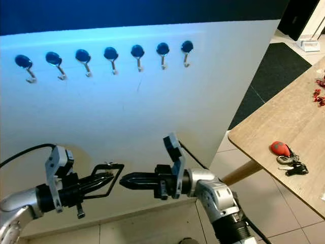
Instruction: Hang keys on a hook
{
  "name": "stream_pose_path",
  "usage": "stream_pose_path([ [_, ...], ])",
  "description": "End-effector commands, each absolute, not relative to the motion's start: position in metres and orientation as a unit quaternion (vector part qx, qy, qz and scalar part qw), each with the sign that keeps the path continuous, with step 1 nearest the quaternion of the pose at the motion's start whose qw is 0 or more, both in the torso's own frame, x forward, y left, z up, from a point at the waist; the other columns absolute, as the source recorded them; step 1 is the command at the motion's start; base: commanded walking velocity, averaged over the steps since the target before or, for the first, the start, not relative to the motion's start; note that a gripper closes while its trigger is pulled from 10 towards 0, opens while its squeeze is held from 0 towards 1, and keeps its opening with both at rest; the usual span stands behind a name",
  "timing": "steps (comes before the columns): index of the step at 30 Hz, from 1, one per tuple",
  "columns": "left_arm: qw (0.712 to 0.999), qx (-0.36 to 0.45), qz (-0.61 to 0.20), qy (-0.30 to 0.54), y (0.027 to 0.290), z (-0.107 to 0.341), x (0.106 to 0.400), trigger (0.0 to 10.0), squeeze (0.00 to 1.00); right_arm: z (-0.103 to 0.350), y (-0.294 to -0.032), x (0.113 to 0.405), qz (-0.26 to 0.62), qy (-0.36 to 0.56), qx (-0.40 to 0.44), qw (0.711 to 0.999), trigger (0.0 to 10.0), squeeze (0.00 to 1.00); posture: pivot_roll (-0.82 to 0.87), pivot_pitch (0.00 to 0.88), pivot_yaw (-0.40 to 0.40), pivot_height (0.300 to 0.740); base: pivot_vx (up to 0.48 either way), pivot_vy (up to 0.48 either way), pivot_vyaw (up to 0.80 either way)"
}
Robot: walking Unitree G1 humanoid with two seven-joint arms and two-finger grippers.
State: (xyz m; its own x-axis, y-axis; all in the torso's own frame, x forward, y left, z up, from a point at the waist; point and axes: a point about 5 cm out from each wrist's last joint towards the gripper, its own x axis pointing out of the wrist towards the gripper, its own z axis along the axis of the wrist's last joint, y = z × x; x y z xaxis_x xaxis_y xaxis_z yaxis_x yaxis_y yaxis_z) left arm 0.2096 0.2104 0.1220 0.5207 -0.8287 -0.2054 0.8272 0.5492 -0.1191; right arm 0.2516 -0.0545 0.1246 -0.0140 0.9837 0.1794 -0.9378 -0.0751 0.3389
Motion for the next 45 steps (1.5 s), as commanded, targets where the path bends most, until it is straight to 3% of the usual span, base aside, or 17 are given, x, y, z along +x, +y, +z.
stream_pose_path([
  [1,0.864,0.017,-0.486,0.128,0.21,0.124,0.207,10.0,0.0,0.123,-0.053,0.253,0.7,0.064,0.178,0.689,10.0,0.0,-0.01,0.079,-0.018,0.74,0.0,0.0,0.0],
  [23,0.859,0.017,-0.497,0.125,0.203,0.126,0.207,10.0,0.0,0.119,-0.041,0.269,0.642,0.063,0.146,0.75,10.0,0.0,-0.01,0.086,-0.023,0.74,0.0,0.0,0.0],
  [24,0.858,0.018,-0.498,0.124,0.202,0.126,0.207,10.0,0.0,0.121,-0.041,0.273,0.628,0.054,0.153,0.761,10.0,0.0,-0.01,0.087,-0.022,0.74,0.0,0.0,0.0],
  [31,0.859,0.019,-0.496,0.126,0.203,0.125,0.208,10.0,0.0,0.129,-0.045,0.279,0.61,0.03,0.19,0.769,10.0,0.0,-0.01,0.086,-0.021,0.74,0.0,0.0,0.0],
  [34,0.861,0.024,-0.492,0.13,0.204,0.124,0.209,10.0,0.0,0.131,-0.045,0.278,0.612,0.026,0.199,0.765,10.0,0.0,-0.02,0.088,-0.019,0.74,0.0,0.0,0.0],
  [41,0.862,0.03,-0.487,0.136,0.205,0.123,0.21,10.0,0.0,0.126,-0.043,0.262,0.662,0.05,0.187,0.724,10.0,0.0,-0.01,0.088,-0.02,0.74,0.0,0.0,0.0],
  [42,0.862,0.03,-0.487,0.136,0.204,0.122,0.21,10.0,0.0,0.123,-0.042,0.252,0.69,0.064,0.187,0.697,10.0,0.0,-0.01,0.088,-0.02,0.74,0.0,0.0,0.0],
  [45,0.861,0.03,-0.488,0.137,0.204,0.122,0.21,10.0,0.0,0.123,-0.041,0.245,0.708,0.07,0.191,0.676,10.0,0.0,-0.01,0.087,-0.022,0.74,0.0,0.0,0.0],
])
